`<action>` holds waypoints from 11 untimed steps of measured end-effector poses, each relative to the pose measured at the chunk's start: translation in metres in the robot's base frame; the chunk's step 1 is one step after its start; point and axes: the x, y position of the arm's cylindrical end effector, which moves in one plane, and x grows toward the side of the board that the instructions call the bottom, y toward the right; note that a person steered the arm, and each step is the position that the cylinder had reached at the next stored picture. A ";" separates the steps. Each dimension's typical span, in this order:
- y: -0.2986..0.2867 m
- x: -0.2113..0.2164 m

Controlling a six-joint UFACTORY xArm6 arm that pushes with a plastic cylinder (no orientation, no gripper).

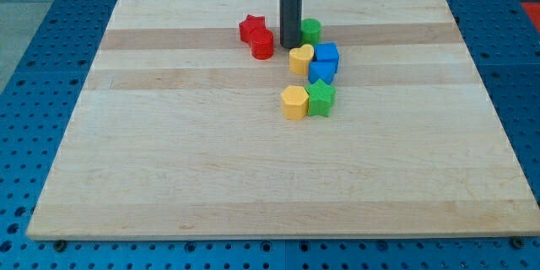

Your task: Move the red circle to the parallel left of the red star

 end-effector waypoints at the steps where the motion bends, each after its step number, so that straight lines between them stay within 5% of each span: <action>1: -0.036 0.003; 6: -0.156 0.099; 11: -0.160 -0.008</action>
